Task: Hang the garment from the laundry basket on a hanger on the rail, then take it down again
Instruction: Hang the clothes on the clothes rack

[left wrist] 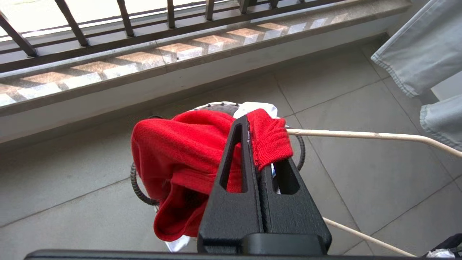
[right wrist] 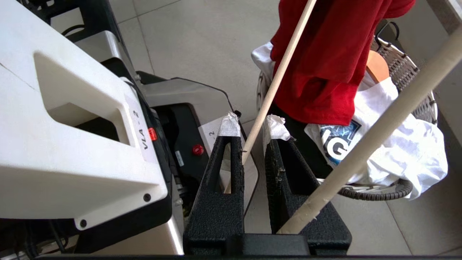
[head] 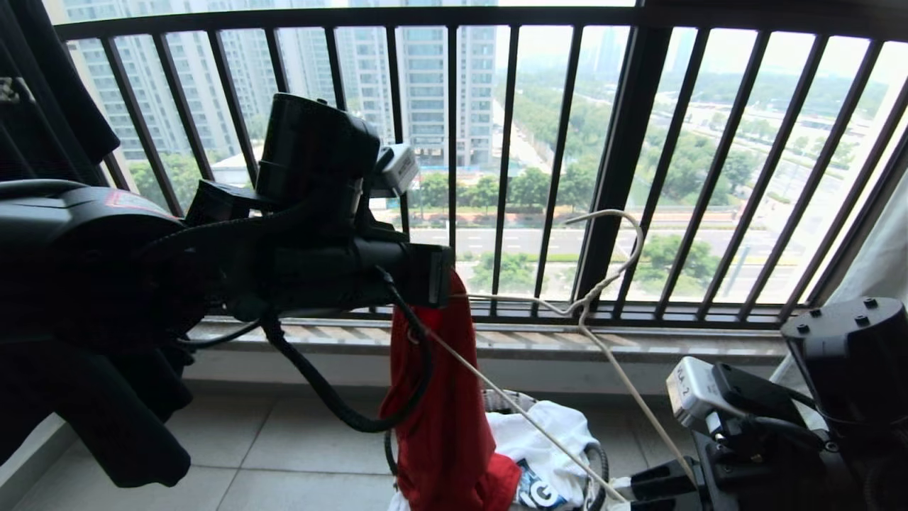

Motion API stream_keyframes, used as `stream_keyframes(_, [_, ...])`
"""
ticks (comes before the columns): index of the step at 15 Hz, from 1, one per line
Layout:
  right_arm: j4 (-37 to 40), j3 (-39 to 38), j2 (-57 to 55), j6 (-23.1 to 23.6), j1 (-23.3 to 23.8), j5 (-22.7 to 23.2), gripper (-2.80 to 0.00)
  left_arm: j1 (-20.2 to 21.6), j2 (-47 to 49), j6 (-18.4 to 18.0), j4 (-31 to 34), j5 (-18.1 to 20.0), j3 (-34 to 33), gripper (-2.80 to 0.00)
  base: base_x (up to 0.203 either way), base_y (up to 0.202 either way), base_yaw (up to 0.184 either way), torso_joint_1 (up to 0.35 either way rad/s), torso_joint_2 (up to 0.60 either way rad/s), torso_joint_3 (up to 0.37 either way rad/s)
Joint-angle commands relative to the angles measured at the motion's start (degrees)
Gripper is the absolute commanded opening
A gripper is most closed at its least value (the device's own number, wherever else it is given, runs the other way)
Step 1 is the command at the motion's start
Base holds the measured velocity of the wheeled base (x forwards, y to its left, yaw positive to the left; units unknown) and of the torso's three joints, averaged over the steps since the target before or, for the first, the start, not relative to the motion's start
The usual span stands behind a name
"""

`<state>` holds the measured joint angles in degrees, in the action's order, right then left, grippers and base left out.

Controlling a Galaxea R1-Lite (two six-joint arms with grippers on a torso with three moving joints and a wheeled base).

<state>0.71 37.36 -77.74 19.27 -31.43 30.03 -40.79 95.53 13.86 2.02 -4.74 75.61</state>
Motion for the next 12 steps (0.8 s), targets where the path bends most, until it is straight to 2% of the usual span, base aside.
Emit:
stream_keyframes(1, [0.08, -0.01, 1.43, 0.49, 0.93, -0.66, -2.80, 0.31, 0.19, 0.43, 0.97, -4.03, 1.98, -2.80, 0.000, 0.000, 0.000, 0.000, 0.00, 0.000])
stream_keyframes(2, [0.17, -0.01, 1.50, 0.51, 0.93, -1.17, -2.80, 0.84, 0.51, 0.44, 0.97, -6.06, 2.65, -2.80, 0.000, 0.000, 0.000, 0.000, 0.00, 0.000])
stream_keyframes(5, [0.17, -0.01, 1.45, 0.51, 1.19, -3.71, -2.80, 2.73, -0.07, 0.17, 1.16, -6.37, 3.09, -2.80, 0.000, 0.000, 0.000, 0.000, 0.00, 0.000])
stream_keyframes(8, [0.34, -0.27, 1.27, 2.01, 1.11, -3.75, -2.80, 5.19, -0.08, -0.06, 1.14, -6.51, 4.10, -2.80, 0.000, 0.000, 0.000, 0.000, 0.00, 0.000])
stream_keyframes(12, [0.35, -0.54, 0.94, 2.53, 1.19, -3.84, -2.80, 5.19, -0.30, -0.06, 1.14, -6.33, 4.10, -2.80, 0.000, 0.000, 0.000, 0.000, 0.00, 0.000])
